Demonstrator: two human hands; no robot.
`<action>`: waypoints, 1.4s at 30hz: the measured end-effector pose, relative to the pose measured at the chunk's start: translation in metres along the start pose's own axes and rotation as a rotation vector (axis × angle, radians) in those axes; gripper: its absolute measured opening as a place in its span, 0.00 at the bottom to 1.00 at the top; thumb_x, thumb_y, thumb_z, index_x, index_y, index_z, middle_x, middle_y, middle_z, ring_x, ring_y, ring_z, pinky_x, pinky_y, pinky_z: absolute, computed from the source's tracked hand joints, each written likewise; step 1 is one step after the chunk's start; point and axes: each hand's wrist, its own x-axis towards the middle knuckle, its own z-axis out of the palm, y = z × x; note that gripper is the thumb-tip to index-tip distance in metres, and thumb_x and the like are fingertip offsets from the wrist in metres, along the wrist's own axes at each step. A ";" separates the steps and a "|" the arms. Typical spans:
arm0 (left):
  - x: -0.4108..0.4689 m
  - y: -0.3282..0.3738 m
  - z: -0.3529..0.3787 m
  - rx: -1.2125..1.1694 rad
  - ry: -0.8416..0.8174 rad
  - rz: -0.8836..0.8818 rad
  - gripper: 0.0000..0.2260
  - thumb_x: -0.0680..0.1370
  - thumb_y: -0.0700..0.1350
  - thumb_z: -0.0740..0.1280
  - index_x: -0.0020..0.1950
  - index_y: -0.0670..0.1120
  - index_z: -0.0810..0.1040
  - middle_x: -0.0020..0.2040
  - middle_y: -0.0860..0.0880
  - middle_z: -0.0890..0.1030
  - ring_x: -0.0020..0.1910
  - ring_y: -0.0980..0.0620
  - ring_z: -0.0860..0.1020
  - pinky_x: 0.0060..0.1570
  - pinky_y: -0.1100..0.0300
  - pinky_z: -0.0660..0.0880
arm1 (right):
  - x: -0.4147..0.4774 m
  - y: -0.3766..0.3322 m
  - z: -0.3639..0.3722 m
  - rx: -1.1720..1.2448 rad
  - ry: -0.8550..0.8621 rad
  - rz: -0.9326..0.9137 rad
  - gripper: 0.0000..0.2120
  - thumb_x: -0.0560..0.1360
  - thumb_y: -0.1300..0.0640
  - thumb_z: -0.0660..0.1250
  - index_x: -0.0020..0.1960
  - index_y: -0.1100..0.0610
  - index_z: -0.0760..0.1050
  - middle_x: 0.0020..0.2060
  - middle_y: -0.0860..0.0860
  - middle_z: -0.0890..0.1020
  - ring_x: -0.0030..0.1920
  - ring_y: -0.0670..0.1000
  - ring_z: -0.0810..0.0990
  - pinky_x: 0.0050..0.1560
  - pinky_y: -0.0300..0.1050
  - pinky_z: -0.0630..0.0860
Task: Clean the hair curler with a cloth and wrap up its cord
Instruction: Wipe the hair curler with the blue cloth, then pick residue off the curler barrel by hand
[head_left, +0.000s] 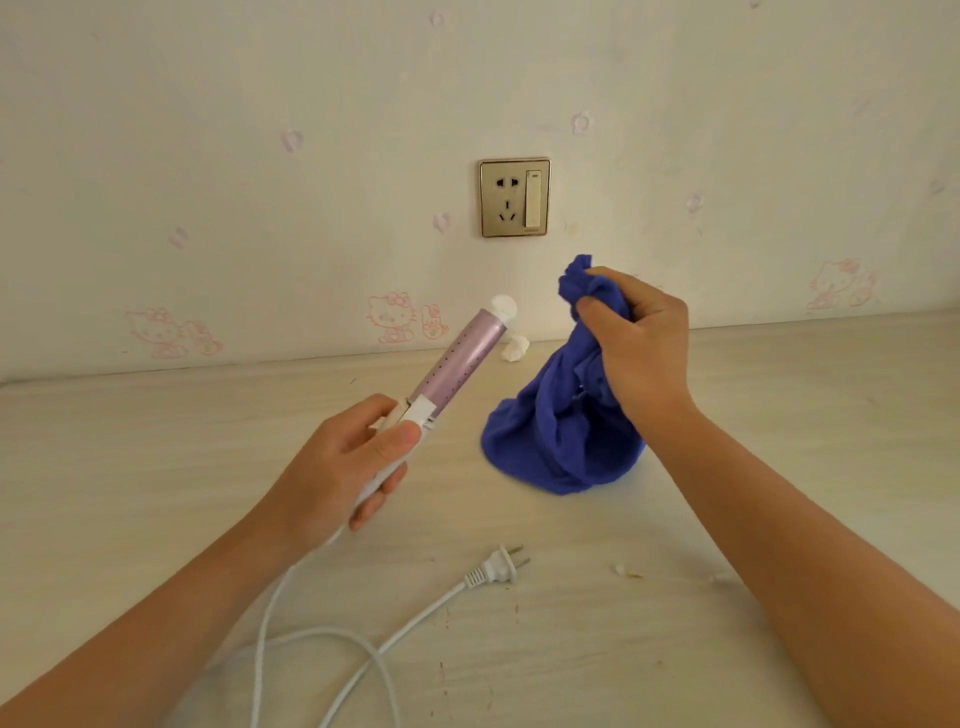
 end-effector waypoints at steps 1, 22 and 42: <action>0.001 -0.001 -0.007 0.162 0.025 0.028 0.14 0.74 0.62 0.70 0.48 0.52 0.79 0.31 0.49 0.77 0.23 0.47 0.68 0.23 0.59 0.66 | 0.003 0.002 -0.003 -0.038 0.011 -0.008 0.12 0.76 0.61 0.68 0.50 0.45 0.85 0.44 0.54 0.86 0.43 0.48 0.83 0.50 0.50 0.82; 0.006 0.004 -0.018 0.812 0.232 0.173 0.09 0.77 0.54 0.74 0.54 0.55 0.80 0.45 0.58 0.79 0.45 0.57 0.78 0.40 0.59 0.70 | -0.002 0.040 -0.008 -0.535 -0.424 0.291 0.08 0.76 0.46 0.66 0.49 0.43 0.84 0.44 0.41 0.86 0.49 0.47 0.83 0.57 0.51 0.80; -0.022 0.017 0.183 0.846 -0.161 0.338 0.06 0.81 0.50 0.68 0.51 0.53 0.84 0.49 0.55 0.80 0.51 0.53 0.76 0.47 0.57 0.73 | -0.140 -0.023 -0.152 -0.873 -0.609 0.093 0.02 0.76 0.54 0.73 0.46 0.48 0.82 0.43 0.41 0.76 0.48 0.44 0.73 0.51 0.39 0.70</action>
